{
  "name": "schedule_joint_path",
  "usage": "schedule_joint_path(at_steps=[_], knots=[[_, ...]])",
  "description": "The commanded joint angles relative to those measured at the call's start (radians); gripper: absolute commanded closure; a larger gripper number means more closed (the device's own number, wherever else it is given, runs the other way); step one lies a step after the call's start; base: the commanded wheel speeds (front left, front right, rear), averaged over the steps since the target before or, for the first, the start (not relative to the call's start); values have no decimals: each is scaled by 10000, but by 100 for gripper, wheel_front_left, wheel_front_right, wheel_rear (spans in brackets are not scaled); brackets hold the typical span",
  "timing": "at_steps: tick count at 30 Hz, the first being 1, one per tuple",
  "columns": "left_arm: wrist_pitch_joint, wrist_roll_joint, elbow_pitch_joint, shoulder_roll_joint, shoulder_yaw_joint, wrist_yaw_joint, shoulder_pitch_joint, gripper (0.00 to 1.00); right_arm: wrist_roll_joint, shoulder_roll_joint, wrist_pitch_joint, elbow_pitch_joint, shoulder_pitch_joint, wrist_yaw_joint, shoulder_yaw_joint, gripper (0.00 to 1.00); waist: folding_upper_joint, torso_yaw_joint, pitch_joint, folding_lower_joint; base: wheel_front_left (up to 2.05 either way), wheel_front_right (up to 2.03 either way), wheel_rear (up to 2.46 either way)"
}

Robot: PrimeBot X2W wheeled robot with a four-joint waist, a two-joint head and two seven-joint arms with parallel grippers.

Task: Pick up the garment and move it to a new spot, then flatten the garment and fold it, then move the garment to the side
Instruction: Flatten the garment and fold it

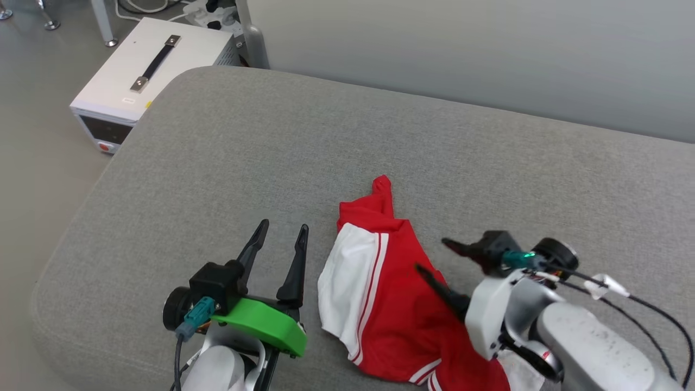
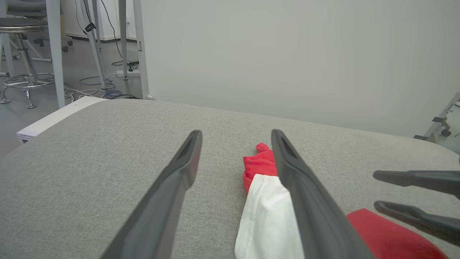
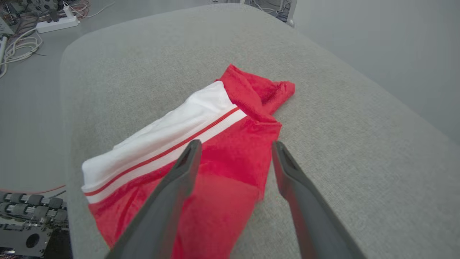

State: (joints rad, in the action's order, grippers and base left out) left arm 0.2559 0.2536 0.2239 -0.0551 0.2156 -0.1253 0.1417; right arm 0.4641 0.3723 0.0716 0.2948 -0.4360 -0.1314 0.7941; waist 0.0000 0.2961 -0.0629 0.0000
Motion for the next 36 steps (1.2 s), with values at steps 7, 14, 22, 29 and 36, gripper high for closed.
schedule_joint_path(at_steps=[7, 14, 22, 29, 36], knots=[[59, -119, 5, 46, -131, -53, -248, 0, -885, 474, -889, -800, 778, 7, -2913, 0, 0, -797, 216, 0, 0, 0, 0], [59, -137, -25, -28, -142, -53, -331, 0, -2220, -251, -1774, -1518, 2604, 7, -6135, 0, 0, -1120, 188, 0, 0, 0, 0], [59, -59, -23, -166, -202, -53, -497, 0, -2942, -1667, -2204, -2303, 4311, 7, -7894, 0, 0, -1304, 103, 0, 0, 0, 0], [59, -53, -26, -173, -255, -53, -511, 0, -3122, -1707, -1771, -2688, 4693, 7, -7862, 0, 0, -1331, 38, 0, 0, 0, 0], [59, -47, -39, -158, -214, -53, -413, 0, -1300, -75, 1675, -3583, 4877, 7, -5799, 0, 0, -1224, -102, 0, 0, 0, 0]])
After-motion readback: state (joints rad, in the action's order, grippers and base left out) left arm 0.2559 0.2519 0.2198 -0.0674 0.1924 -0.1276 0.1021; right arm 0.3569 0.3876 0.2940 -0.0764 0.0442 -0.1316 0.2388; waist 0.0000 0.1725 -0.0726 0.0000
